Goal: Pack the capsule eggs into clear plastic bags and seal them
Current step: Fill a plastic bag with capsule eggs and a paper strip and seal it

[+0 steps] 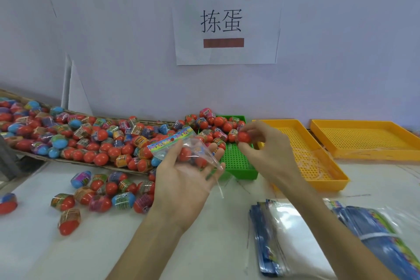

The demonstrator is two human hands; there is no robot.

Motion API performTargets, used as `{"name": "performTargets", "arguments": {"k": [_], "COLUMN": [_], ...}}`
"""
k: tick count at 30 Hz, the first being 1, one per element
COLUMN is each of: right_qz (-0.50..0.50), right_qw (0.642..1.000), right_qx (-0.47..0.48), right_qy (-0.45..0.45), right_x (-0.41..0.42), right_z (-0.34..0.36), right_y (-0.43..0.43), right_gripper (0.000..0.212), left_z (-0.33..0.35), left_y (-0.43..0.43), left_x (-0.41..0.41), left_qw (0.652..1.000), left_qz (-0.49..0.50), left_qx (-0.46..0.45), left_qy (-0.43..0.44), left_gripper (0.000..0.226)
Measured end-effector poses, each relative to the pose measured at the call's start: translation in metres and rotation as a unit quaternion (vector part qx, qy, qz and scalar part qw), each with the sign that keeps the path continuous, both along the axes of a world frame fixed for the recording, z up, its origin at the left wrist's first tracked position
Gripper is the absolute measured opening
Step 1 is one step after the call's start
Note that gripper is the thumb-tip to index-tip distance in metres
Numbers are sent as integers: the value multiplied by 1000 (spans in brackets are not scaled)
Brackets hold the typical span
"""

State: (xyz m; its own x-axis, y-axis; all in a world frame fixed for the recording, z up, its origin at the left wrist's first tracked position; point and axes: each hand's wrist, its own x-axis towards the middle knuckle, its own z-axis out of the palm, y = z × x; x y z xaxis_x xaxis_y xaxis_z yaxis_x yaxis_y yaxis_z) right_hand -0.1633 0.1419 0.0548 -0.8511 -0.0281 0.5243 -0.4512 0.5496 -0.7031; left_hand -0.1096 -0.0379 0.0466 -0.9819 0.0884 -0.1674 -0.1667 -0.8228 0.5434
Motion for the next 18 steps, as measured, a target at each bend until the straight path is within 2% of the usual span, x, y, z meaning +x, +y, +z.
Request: {"name": "performTargets", "arguments": {"k": [2,3,5,6,8,12,16,18], "right_qz": [78,111,162,178,188,141,87,60], "right_qw": [988,981,972,971,974,977,968,967], "right_qx": [-132,-161,-163,-145,-78,77,126,134], "right_qy": [6,16,50,68,98,142,199,209], "right_x": [24,35,51,56,60,56,52,51], "right_z": [6,9,15,17,17,4,-5,-9], "right_y": [0,-1,-4,-5,-10,-17,-22,-24], "right_gripper": [25,28,32,34,33,31,22,21], "left_z": [2,2,2,2,0,0,-6,-5], "left_y": [1,1,0,1,-1,-3,0,3], "left_x": [1,1,1,1,-1,1,4,6], "left_qw": [1000,1000,999,999,998,998,995,996], "left_qz": [4,4,9,6,7,-19,-46,-46], "left_qx": [13,21,33,47,64,40,15,1], "left_qy": [6,7,13,17,23,44,83,76], "left_gripper": [60,61,51,46,51,55,59,50]}}
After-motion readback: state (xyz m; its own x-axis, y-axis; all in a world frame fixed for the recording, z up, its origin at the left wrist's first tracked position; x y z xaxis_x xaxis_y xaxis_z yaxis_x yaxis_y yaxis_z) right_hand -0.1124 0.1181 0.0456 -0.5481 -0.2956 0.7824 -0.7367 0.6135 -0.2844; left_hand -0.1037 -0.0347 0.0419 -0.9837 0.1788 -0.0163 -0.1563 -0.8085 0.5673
